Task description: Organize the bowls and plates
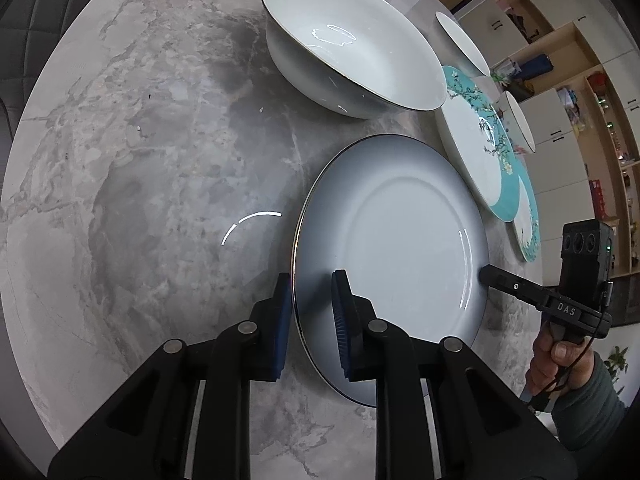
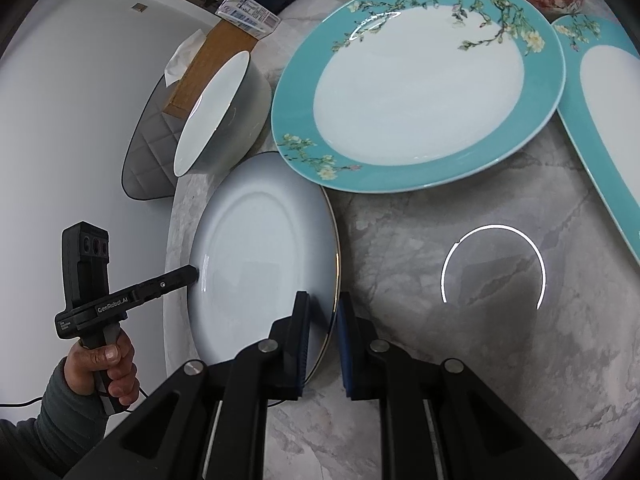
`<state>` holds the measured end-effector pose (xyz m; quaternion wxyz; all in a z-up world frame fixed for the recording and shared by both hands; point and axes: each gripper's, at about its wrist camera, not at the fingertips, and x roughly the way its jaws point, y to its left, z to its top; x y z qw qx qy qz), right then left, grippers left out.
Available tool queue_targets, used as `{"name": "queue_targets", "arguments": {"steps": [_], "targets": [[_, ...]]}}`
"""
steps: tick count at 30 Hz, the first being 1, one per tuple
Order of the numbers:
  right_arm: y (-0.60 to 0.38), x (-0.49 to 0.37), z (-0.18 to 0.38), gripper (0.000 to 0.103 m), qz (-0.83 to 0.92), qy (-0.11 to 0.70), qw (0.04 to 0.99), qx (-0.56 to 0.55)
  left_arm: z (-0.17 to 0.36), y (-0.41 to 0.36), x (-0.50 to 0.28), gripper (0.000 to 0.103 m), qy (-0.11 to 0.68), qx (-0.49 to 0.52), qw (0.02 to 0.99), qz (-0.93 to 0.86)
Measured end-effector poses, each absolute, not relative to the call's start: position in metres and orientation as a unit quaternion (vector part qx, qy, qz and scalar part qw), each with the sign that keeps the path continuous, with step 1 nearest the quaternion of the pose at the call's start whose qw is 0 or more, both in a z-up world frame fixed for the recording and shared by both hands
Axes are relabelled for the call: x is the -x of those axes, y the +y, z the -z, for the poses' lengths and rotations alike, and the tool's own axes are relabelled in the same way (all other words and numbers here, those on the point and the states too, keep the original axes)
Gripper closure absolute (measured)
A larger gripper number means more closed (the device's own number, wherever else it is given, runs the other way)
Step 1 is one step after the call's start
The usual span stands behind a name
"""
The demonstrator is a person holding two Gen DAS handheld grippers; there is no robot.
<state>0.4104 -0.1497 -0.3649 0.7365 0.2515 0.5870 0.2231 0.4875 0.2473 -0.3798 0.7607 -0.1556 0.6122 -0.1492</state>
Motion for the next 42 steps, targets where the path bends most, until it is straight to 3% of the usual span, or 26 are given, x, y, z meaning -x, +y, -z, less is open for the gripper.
{"name": "queue_targets", "arguments": {"steps": [24, 33, 42], "targets": [[-0.182, -0.323, 0.286, 0.088, -0.246, 0.551, 0.765, -0.226, 0.286, 0.194, -0.340, 0.086, 0.569, 0.172, 0.792, 0.140], [-0.231, -0.278, 0.322, 0.087, -0.216, 0.570, 0.758, -0.233, 0.323, 0.128, -0.295, 0.086, 0.594, 0.164, 0.775, 0.138], [-0.251, -0.261, 0.355, 0.087, -0.195, 0.585, 0.752, -0.233, 0.358, 0.109, -0.292, 0.086, 0.605, 0.152, 0.770, 0.133]]}}
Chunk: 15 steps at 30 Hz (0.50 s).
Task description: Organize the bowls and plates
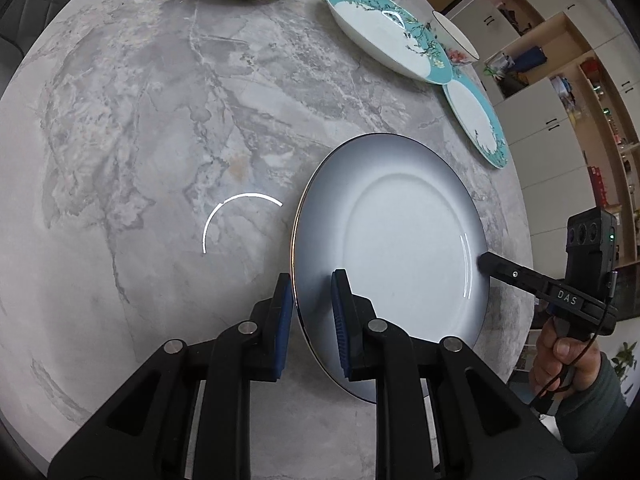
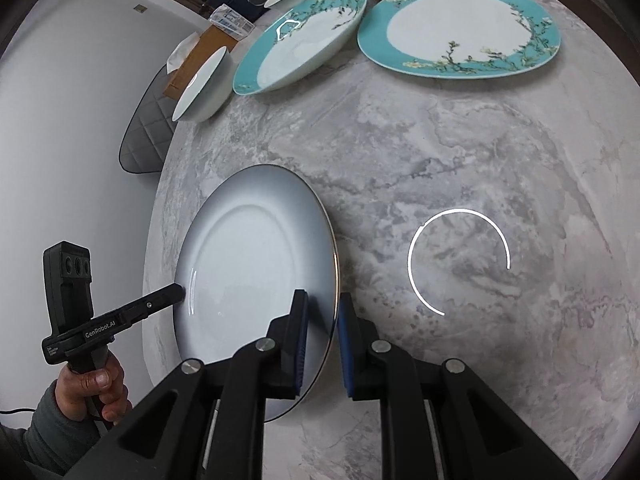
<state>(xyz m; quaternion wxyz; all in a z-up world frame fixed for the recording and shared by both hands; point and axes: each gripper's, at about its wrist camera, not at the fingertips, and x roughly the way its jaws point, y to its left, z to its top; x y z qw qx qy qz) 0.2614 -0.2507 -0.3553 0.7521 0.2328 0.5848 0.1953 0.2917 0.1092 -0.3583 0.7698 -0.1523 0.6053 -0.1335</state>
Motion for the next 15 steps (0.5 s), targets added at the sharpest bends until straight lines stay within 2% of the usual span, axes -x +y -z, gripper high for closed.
{"name": "queue_targets", "arguments": {"steps": [15], "targets": [[-0.250, -0.252, 0.363, 0.086, -0.183, 0.586, 0.758, -0.219, 0.378, 0.106, -0.289, 0.086, 0.616, 0.142, 0.763, 0.132]]}}
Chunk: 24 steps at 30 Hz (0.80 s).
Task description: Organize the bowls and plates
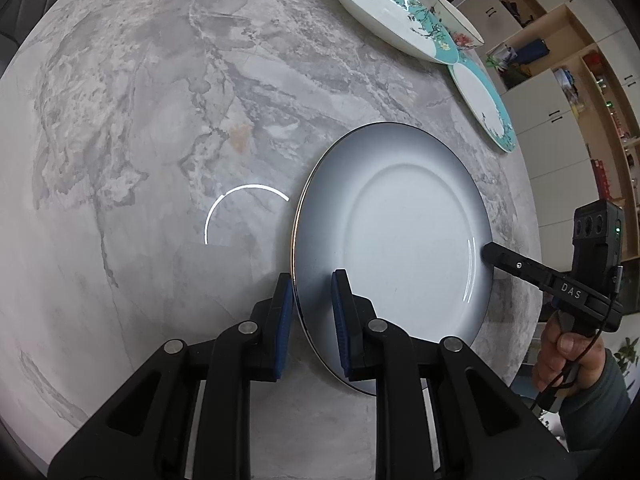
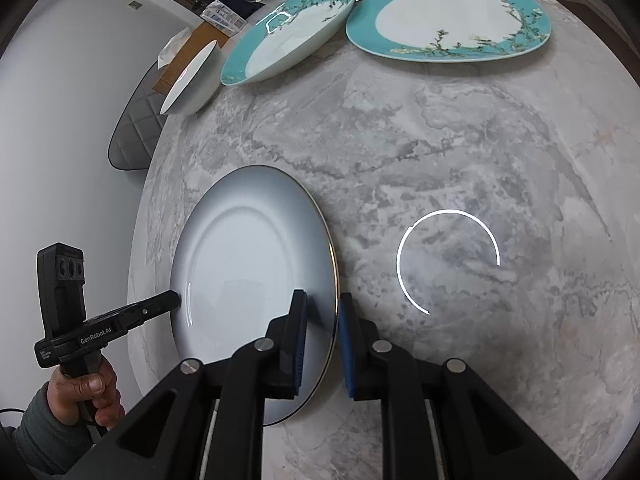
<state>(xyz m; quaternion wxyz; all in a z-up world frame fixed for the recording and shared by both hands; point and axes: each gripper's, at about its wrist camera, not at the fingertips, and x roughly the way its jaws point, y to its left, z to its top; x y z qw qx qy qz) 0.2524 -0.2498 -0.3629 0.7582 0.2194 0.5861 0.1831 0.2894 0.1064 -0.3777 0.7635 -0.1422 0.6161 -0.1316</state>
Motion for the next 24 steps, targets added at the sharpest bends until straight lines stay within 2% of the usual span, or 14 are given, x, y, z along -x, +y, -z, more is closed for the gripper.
{"name": "queue_targets", "arguments": {"steps": [7, 9, 14, 19, 20, 21, 22, 23, 24], "targets": [[-0.239, -0.256, 0.360, 0.082, -0.186, 0.581, 0.766, -0.204, 0.377, 0.110, -0.286, 0.085, 0.611, 0.154, 0.766, 0.129], [-0.237, -0.255, 0.360, 0.077, -0.191, 0.578, 0.769, -0.194, 0.376, 0.110, -0.283, 0.085, 0.607, 0.154, 0.769, 0.127], [-0.233, -0.254, 0.352, 0.049, -0.186, 0.564, 0.789, -0.158, 0.372, 0.110, -0.278, 0.084, 0.598, 0.158, 0.777, 0.118], [-0.238, -0.251, 0.344, 0.041, -0.158, 0.556, 0.805, -0.132, 0.365, 0.113, -0.268, 0.083, 0.582, 0.168, 0.788, 0.107], [-0.242, -0.248, 0.341, 0.035, -0.151, 0.550, 0.810, -0.137, 0.361, 0.114, -0.266, 0.078, 0.577, 0.169, 0.793, 0.102], [-0.247, -0.245, 0.337, 0.031, -0.145, 0.545, 0.813, -0.143, 0.355, 0.116, -0.262, 0.062, 0.569, 0.173, 0.798, 0.097], [-0.251, -0.242, 0.332, 0.019, -0.138, 0.541, 0.816, -0.147, 0.349, 0.118, -0.258, 0.050, 0.561, 0.180, 0.803, 0.093], [-0.256, -0.236, 0.326, 0.007, -0.132, 0.536, 0.820, -0.152, 0.343, 0.121, -0.253, 0.034, 0.551, 0.188, 0.809, 0.086], [-0.259, -0.230, 0.320, 0.001, -0.135, 0.529, 0.823, -0.157, 0.335, 0.125, -0.248, 0.027, 0.538, 0.202, 0.814, 0.080]]}}
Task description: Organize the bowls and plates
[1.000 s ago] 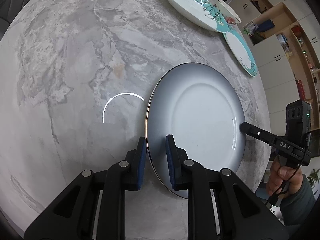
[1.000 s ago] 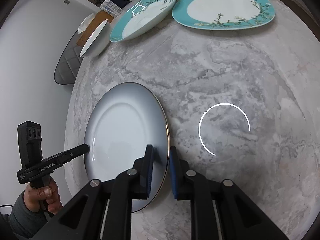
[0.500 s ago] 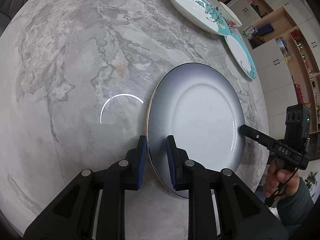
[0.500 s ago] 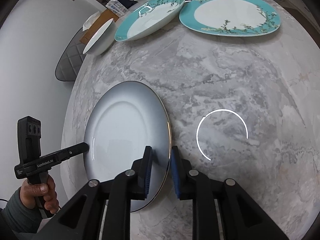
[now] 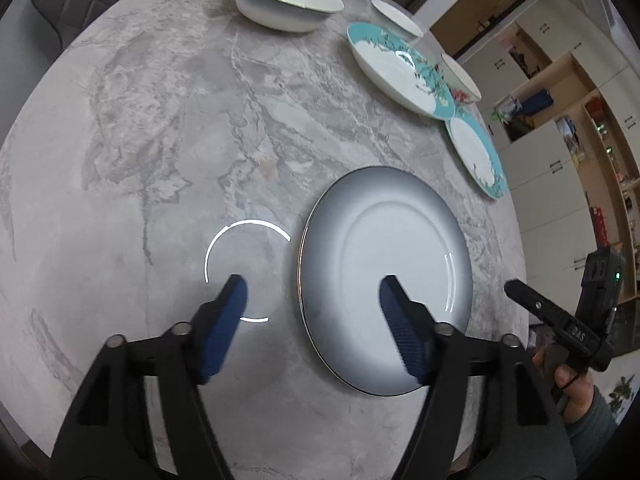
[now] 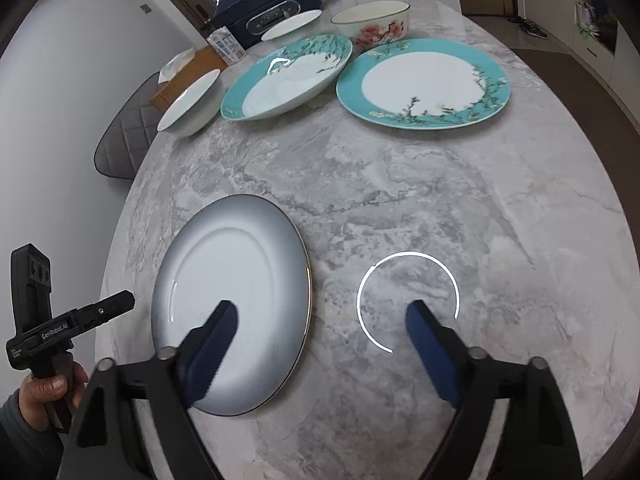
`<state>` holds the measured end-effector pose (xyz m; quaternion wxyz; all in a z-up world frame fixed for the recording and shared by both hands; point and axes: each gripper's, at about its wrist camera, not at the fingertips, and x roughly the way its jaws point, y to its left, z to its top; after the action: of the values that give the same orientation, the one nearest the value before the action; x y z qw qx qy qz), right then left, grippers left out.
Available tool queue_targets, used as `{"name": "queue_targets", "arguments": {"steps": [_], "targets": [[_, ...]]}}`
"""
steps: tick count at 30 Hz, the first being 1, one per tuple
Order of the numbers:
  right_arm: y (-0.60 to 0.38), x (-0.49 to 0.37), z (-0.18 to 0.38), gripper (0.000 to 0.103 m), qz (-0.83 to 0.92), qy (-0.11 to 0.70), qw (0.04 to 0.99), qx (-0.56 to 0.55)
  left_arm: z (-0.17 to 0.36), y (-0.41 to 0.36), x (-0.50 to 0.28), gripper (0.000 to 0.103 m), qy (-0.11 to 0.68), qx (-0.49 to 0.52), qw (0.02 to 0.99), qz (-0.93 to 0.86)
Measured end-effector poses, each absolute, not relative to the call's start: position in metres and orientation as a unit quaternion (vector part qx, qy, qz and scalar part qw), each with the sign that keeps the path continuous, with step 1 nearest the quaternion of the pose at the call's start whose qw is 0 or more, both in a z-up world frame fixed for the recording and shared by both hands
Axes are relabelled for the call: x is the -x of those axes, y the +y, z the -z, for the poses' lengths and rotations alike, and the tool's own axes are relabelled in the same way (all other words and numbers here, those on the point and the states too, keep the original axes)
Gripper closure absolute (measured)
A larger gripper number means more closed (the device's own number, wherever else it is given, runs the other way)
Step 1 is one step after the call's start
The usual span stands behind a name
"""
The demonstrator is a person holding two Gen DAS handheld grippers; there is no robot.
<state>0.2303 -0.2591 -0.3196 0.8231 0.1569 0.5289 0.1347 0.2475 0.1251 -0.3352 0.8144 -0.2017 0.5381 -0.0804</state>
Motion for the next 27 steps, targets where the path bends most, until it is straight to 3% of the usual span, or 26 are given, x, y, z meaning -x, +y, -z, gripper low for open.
{"name": "queue_targets", "arguments": {"steps": [3, 4, 5, 15, 22, 27], "targets": [[-0.270, -0.209, 0.301, 0.000, -0.163, 0.502, 0.834, -0.160, 0.322, 0.135, -0.230, 0.020, 0.523, 0.256, 0.810, 0.067], [-0.273, -0.204, 0.297, 0.000, -0.172, 0.501, 0.833, -0.160, 0.320, 0.135, -0.224, 0.013, 0.522, 0.274, 0.806, 0.062], [-0.280, -0.200, 0.294, 0.000, -0.180, 0.499, 0.831, -0.169, 0.316, 0.134, -0.218, 0.000, 0.521, 0.280, 0.804, 0.057], [-0.354, -0.171, 0.271, 0.000, -0.148, 0.423, 0.844, -0.295, 0.249, 0.075, -0.172, 0.000, 0.462, 0.204, 0.862, 0.051], [-0.402, -0.172, 0.263, 0.000, -0.043, 0.416, 0.831, -0.366, 0.219, 0.062, -0.219, 0.000, 0.465, 0.203, 0.858, 0.078], [-0.409, -0.189, 0.234, 0.000, -0.046, 0.418, 0.852, -0.313, 0.219, 0.037, -0.259, 0.000, 0.469, 0.196, 0.852, 0.122]]}}
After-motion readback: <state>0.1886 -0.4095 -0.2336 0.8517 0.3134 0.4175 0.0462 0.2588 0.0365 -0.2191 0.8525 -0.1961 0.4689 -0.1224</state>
